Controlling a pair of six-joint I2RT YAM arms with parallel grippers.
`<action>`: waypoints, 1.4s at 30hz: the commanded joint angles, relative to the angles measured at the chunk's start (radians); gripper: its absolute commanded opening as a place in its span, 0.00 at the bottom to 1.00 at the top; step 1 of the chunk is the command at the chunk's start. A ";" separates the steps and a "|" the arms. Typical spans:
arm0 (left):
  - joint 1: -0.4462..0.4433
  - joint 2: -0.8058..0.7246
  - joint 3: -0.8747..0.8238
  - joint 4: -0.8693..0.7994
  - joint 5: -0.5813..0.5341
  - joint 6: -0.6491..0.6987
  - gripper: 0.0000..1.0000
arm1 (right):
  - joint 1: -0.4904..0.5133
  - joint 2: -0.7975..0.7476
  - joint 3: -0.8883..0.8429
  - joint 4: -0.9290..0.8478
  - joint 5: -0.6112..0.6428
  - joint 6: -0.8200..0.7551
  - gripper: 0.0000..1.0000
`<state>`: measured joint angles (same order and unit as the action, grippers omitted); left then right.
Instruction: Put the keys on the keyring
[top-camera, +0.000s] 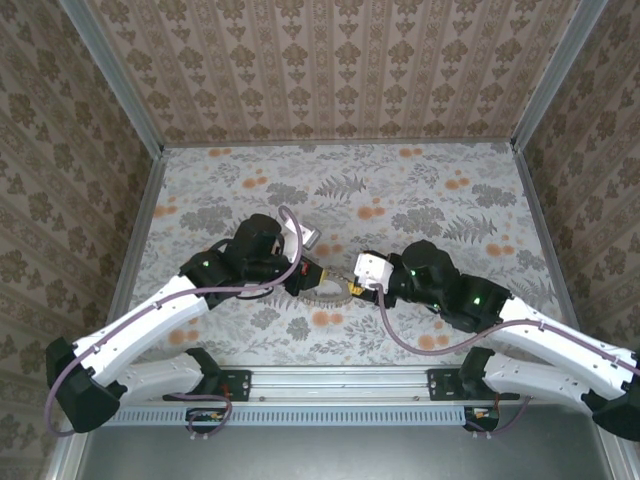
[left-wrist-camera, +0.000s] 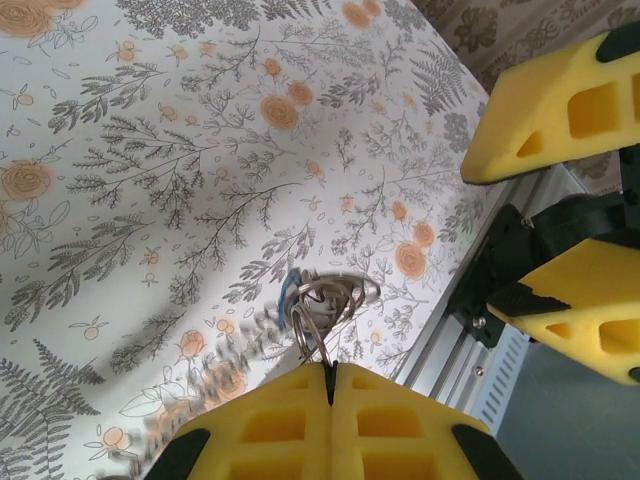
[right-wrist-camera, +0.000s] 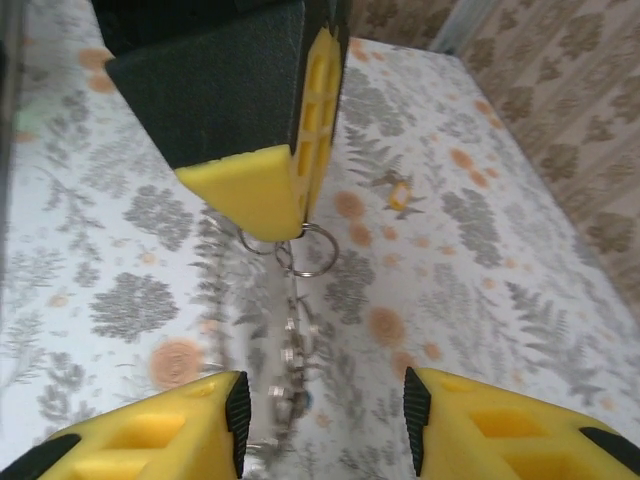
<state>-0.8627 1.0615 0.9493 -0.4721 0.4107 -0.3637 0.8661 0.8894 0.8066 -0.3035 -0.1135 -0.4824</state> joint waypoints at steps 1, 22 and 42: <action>-0.009 -0.002 -0.010 0.013 0.031 0.070 0.00 | -0.100 -0.001 0.016 -0.025 -0.319 0.031 0.44; -0.074 -0.001 -0.033 0.054 0.073 0.287 0.00 | -0.217 0.287 0.167 -0.172 -0.678 -0.213 0.33; 0.514 -0.155 -0.207 -0.120 -0.155 -0.138 0.39 | -0.019 0.538 0.099 0.026 -0.394 -0.286 0.38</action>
<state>-0.4301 0.9421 0.7609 -0.5041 0.2584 -0.4065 0.7887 1.3445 0.8314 -0.2924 -0.5694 -0.6895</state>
